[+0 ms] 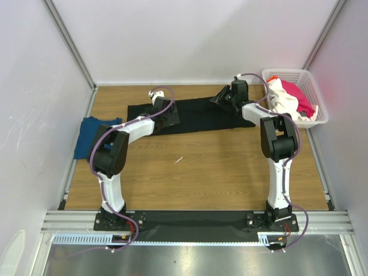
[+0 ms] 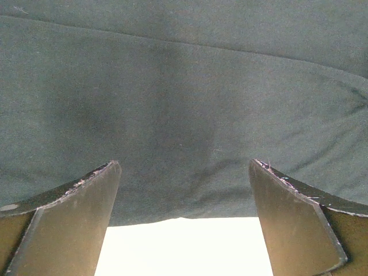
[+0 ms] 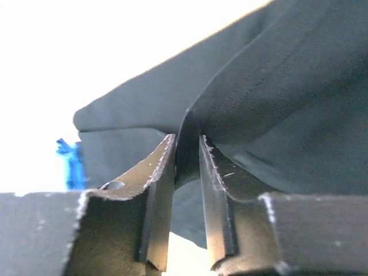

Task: Fold and stack the t-shirts
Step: Fold the tshirt

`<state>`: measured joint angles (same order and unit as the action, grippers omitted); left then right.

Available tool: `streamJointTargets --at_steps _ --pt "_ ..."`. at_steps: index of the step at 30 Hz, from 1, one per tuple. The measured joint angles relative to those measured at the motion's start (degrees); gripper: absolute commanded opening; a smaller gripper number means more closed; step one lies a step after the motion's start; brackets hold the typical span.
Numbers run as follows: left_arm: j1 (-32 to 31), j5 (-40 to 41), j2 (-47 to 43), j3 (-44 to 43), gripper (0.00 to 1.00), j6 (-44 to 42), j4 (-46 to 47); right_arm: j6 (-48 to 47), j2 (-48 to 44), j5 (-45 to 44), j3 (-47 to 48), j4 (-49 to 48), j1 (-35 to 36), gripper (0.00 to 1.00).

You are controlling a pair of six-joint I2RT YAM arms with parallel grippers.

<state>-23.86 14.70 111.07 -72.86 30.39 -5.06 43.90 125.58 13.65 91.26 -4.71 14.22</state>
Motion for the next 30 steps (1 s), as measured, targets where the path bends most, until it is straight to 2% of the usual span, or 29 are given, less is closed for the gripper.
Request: streamJointTargets --at_steps 3,4,7,15,23,26,30 --pt "0.0 -0.11 0.0 0.15 1.0 0.0 0.24 2.93 0.48 1.88 -0.17 -5.29 -0.24 0.48" --pt "0.0 -0.13 0.0 0.2 1.0 0.0 0.31 3.21 0.48 2.08 -0.09 -6.32 -0.28 0.7" --pt "0.0 -0.37 0.0 0.46 1.0 0.0 0.52 2.91 0.48 2.38 0.72 -7.56 -0.22 0.99" --pt "0.07 -0.48 0.0 0.55 1.0 -0.04 0.72 2.4 0.22 3.58 0.85 -7.13 -1.27 1.0" --pt "0.92 -0.52 -0.48 0.57 1.0 -0.04 0.72 2.86 -4.09 1.14 -4.2 -6.47 -0.04 1.0" --pt "1.07 -0.52 -1.03 0.96 1.0 -0.04 0.87 3.52 -2.73 0.72 -3.52 -7.08 1.49 1.0" --pt "1.11 -0.55 -1.49 0.98 1.0 -0.07 1.01 4.07 3.67 0.55 2.8 -7.72 2.89 1.0"
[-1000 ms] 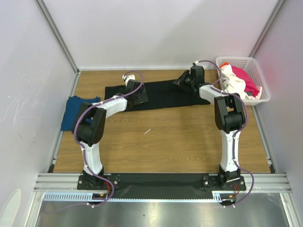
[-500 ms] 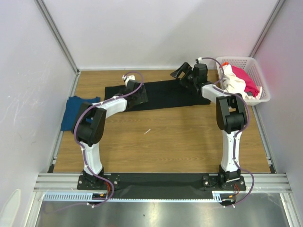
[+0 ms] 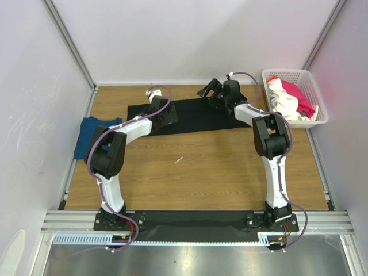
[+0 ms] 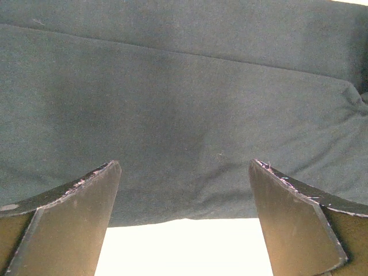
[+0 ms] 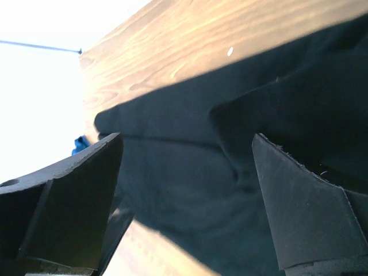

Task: Fold and stack the t-shirts
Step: Fold the tshirt

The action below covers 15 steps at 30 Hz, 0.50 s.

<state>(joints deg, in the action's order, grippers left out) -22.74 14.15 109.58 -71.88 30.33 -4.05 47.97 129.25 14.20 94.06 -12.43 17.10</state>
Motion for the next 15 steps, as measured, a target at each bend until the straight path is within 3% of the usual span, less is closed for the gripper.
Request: streamJointTargets --at_steps 9,15 --pt "0.0 0.02 -0.09 0.0 1.0 -0.46 0.07 -1.44 10.25 1.53 14.1 0.42 -1.16 1.0" --pt "0.09 0.11 -0.09 -0.26 1.0 -2.29 -0.7 -5.79 9.7 4.92 19.89 4.31 -2.29 1.0"
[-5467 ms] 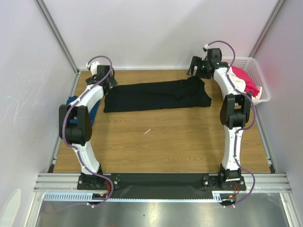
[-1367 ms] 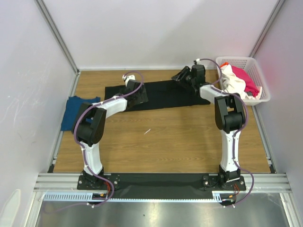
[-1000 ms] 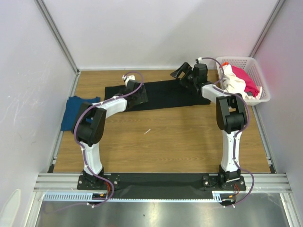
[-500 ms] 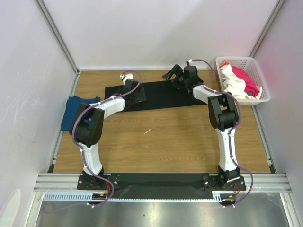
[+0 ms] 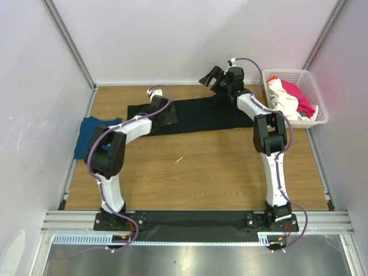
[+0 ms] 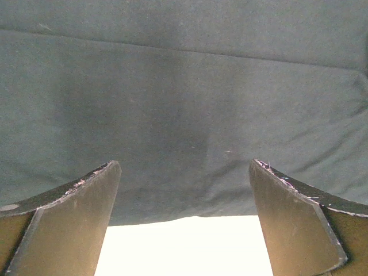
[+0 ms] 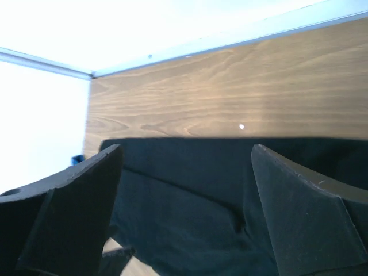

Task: Fold and stack the t-shirts
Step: Fold the tshirt

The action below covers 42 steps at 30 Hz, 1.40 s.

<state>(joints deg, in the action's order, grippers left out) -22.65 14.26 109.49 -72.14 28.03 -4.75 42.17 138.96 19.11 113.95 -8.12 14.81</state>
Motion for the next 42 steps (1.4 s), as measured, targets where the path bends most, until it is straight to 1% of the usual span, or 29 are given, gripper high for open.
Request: streamJointTargets --at_steps 3,5,10,12,14,18,24,30,33,38,42 --pt "0.39 -0.04 0.0 -1.68 1.0 -2.6 -2.21 -3.74 -4.11 -2.21 -0.02 7.17 -0.15 1.0" --pt "0.87 -0.52 -0.02 -3.43 1.0 -4.44 -3.3 -5.95 -8.61 -4.22 -2.14 10.54 -0.15 1.0" --pt "3.28 -3.34 -0.15 -9.38 1.0 -9.35 -6.86 -8.22 -25.88 -10.71 -17.4 12.81 -0.31 1.0" --pt "4.5 -4.76 -0.09 -11.76 1.0 -11.43 -8.52 -8.17 -29.49 -12.26 -21.64 12.94 -0.44 1.0" --pt "5.62 -5.66 0.35 -13.9 1.0 -12.94 -10.32 -8.02 -30.53 -13.18 -25.66 11.98 -0.87 1.0" --pt "6.69 -6.36 1.46 -13.7 1.0 -13.51 -12.33 -7.43 -26.93 -13.94 -30.62 12.57 -1.84 1.0" --pt "6.64 -8.07 3.39 -8.09 1.0 -11.74 -14.05 -7.17 -18.56 -14.16 -30.97 12.94 -2.38 1.0" --pt "6.64 -9.35 5.7 -7.13 1.0 -9.35 -15.23 -7.04 -16.15 -13.88 -28.06 11.72 -2.4 1.0" --pt "6.64 -10.01 5.57 -5.99 1.0 -8.5 -14.19 -7.06 -14.93 -13.7 -26.62 11.28 -2.45 1.0" --pt "6.32 -10.86 1.84 0.5 1.0 -6.8 -9.07 -7.37 -11.85 -13.51 -22.47 10.99 -2.84 1.0" --pt "4.2 -11.23 -1.2 5.03 1.0 -5.38 -7.04 -8.22 -8.72 -13.27 -17.86 11.13 -2.93 1.0"
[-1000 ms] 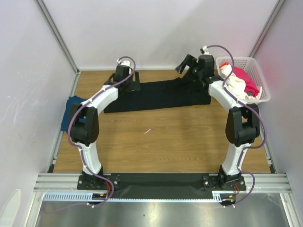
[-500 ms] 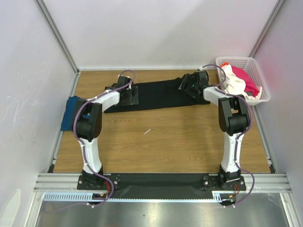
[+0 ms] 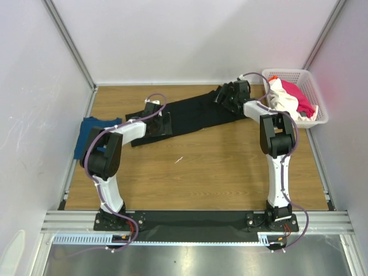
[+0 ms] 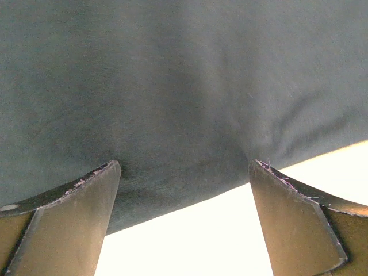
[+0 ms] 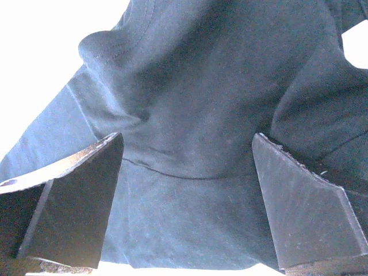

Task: Fold and stack the t-shirts
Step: Fold the tshirt

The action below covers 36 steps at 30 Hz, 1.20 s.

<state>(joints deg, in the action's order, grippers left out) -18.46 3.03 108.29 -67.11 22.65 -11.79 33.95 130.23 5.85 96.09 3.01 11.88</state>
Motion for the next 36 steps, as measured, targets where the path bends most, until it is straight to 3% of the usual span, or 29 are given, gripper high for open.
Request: streamJointTargets --at_steps 7,16,25,30,33,36 --pt "-8.57 -0.55 -1.51 3.17 1.0 2.45 3.48 -1.2 4.83 1.09 6.95 -0.35 0.09 1.0" --pt "-24.94 -8.52 -4.11 6.82 1.0 8.33 6.75 -4.57 11.76 2.16 17.38 -0.02 3.32 1.0" --pt "-33.75 -10.75 -6.34 6.29 1.0 9.31 0.02 -7.69 21.92 9.88 39.3 6.69 4.7 1.0" --pt "-33.48 -3.02 -17.29 6.99 1.0 8.68 -9.42 -9.94 13.29 9.75 34.77 9.51 5.33 1.0" --pt "-32.46 2.29 -24.33 8.17 1.0 7.98 -9.66 -10.58 4.63 8.74 28.96 10.71 5.68 1.0" --pt "-31.58 6.05 -25.77 10.67 1.0 7.21 -7.56 -11.3 -2.45 6.47 23.74 10.45 6.64 1.0"
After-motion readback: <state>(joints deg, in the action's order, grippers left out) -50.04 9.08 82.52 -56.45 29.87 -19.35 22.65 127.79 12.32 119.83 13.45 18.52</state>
